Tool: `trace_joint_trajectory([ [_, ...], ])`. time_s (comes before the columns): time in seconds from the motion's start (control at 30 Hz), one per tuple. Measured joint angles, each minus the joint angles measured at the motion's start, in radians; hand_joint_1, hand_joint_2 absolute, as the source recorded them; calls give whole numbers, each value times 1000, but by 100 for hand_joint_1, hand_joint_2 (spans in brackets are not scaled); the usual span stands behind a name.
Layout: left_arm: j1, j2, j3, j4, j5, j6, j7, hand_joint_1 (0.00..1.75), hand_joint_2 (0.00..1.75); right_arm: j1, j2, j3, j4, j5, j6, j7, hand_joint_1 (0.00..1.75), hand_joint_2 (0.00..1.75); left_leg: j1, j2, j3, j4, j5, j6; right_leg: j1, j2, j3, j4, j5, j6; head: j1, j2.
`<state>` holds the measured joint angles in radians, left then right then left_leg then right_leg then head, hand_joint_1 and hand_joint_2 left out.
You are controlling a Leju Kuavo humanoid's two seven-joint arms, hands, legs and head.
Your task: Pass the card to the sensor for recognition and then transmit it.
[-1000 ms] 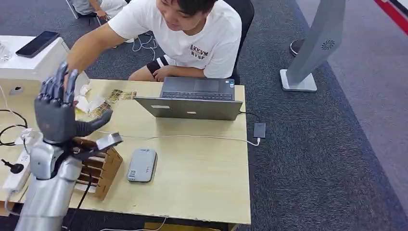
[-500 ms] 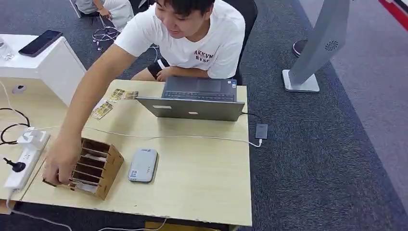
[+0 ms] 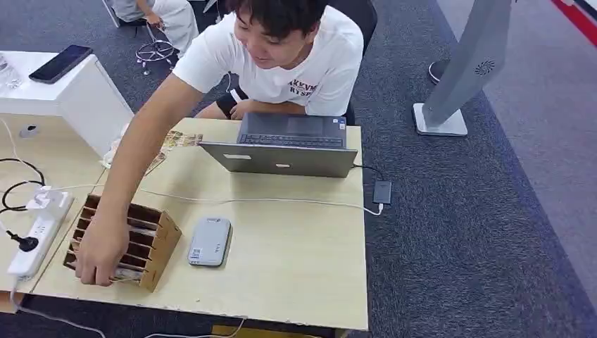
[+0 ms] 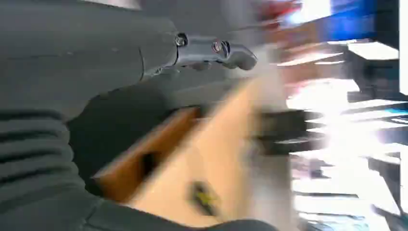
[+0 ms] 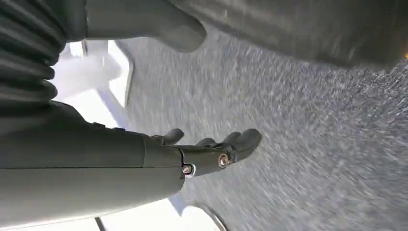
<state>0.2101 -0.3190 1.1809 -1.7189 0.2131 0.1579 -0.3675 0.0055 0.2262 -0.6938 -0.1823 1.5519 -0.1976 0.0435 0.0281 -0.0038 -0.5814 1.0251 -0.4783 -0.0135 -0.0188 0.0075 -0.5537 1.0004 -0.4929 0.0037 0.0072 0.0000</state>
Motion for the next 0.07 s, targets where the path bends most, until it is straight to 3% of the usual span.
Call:
trace_joint_trajectory([
  [0.03, -35, -11, 60, 85, 43, -1, 29, 0, 175, -5, 0, 17, 0, 11, 9, 6, 0, 0, 1, 1, 1, 0, 0, 0, 0, 1, 0, 0, 0, 0, 0, 0],
  [0.07, -66, -21, 108, 180, 85, -1, 46, 0, 0, -9, 0, 41, 0, 16, 18, 16, 0, 0, 0, 1, 1, 0, 0, 0, 0, 3, 1, 0, 0, 0, 0, 0],
])
